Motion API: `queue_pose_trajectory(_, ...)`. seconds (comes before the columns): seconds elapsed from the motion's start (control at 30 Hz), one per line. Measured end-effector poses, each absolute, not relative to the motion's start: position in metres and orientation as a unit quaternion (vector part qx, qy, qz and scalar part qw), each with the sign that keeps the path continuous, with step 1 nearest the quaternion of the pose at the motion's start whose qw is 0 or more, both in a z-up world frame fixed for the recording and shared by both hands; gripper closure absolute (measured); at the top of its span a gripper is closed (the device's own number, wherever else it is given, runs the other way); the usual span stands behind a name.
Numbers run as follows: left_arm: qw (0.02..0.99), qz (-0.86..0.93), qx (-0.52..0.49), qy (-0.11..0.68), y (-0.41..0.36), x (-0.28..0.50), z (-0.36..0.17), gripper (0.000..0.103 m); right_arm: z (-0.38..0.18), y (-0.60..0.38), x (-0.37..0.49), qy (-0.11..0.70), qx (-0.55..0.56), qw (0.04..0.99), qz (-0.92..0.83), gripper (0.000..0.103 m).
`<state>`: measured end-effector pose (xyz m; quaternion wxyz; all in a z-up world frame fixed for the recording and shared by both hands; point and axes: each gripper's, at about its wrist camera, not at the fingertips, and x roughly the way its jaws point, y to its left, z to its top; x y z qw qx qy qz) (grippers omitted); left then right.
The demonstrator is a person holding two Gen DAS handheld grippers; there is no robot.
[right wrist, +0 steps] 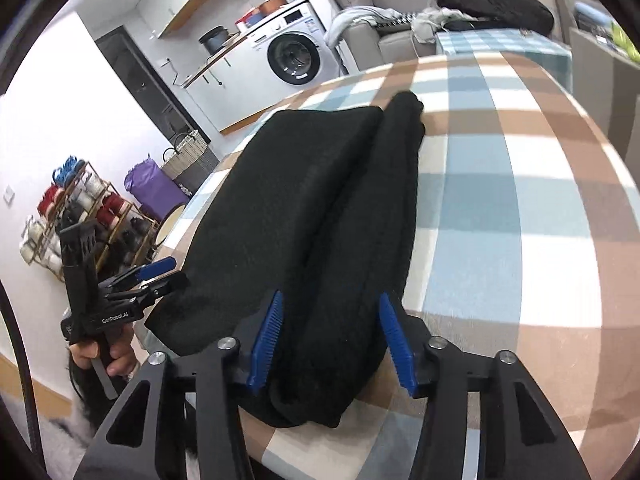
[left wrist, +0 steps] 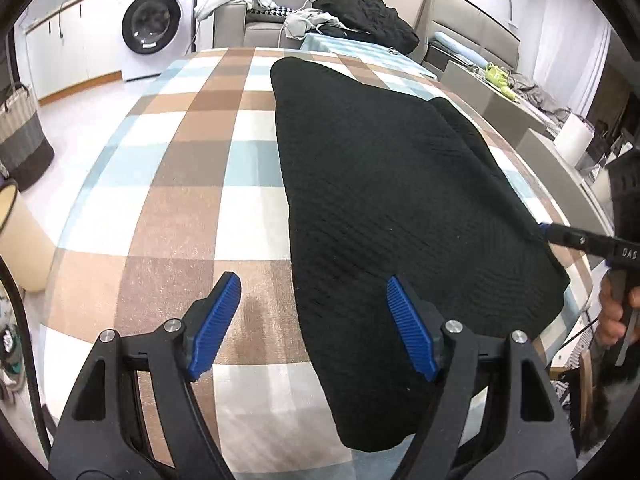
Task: Fold small clothes
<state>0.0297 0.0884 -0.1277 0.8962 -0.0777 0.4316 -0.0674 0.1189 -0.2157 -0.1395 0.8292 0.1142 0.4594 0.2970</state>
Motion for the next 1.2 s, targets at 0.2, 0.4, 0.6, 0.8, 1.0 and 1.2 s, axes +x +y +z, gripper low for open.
queue_pose_trajectory(0.2,0.896,-0.072,-0.076,0.432,0.084,0.034,-0.131,0.03,-0.155,-0.202,0.12,0.463,0.091,0.838,0.274,0.051)
queue_pose_trajectory(0.4,0.893,-0.102,-0.084,0.431,0.074,0.039,-0.133,0.063,-0.159,-0.191,0.116,0.457,0.063,0.848,0.261,0.081)
queue_pose_trajectory(0.6,0.895,-0.095,-0.079,0.429,0.068,0.055,-0.13,0.074,-0.161,-0.187,0.124,0.457,0.066,0.852,0.248,0.084)
queue_pose_trajectory(0.8,0.897,-0.076,-0.075,0.429,0.069,0.104,-0.129,0.074,-0.161,-0.178,0.163,0.46,0.088,0.857,0.214,0.084)
queue_pose_trajectory(1.0,0.899,-0.059,-0.073,0.429,0.071,0.156,-0.129,0.074,-0.159,-0.172,0.203,0.457,0.098,0.866,0.179,0.084)
queue_pose_trajectory(1.2,0.906,-0.055,-0.066,0.415,0.077,0.147,-0.122,0.067,-0.149,-0.173,0.193,0.451,0.082,0.871,0.176,0.062)
